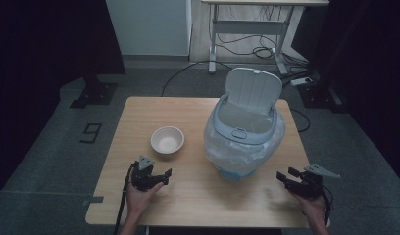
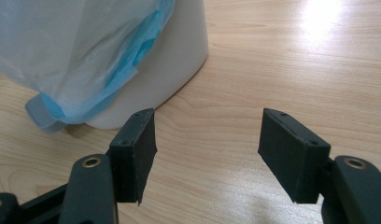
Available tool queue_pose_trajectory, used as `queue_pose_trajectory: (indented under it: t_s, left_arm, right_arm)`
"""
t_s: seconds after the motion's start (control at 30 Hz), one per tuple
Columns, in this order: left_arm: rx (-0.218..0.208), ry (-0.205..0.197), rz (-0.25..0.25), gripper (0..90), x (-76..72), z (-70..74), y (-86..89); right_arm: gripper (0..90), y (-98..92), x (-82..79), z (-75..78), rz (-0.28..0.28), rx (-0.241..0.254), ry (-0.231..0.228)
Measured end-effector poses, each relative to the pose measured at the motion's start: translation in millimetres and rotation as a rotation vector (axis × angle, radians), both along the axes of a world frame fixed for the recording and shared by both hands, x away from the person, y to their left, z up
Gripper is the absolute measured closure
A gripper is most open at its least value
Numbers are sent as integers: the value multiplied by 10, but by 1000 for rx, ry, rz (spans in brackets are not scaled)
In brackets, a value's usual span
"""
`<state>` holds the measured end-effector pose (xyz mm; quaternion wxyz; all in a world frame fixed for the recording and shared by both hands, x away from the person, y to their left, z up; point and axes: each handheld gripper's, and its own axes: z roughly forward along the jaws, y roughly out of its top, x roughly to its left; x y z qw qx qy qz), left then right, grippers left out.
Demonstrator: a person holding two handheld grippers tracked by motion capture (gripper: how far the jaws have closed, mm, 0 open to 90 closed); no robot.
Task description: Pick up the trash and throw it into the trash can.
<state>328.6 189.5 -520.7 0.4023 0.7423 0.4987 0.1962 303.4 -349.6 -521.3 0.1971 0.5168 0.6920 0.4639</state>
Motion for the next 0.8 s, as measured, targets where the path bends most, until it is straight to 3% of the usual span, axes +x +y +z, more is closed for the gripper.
queue_pose_trajectory:
  t_s: [0.43, 0.63, 0.8]
  left_arm:
    - [-63, -25, 15, 136, 89, 180, 130]
    - [-51, -33, 22, 139, 188, 255, 204]
    - [-50, -15, 25, 145, 333, 237, 261]
  right_arm:
    - [331, 39, -11, -27, -14, -56, 17]
    - [328, 33, -10, -42, -16, -51, 29]
    - [325, 50, -3, -62, -14, -62, 39]
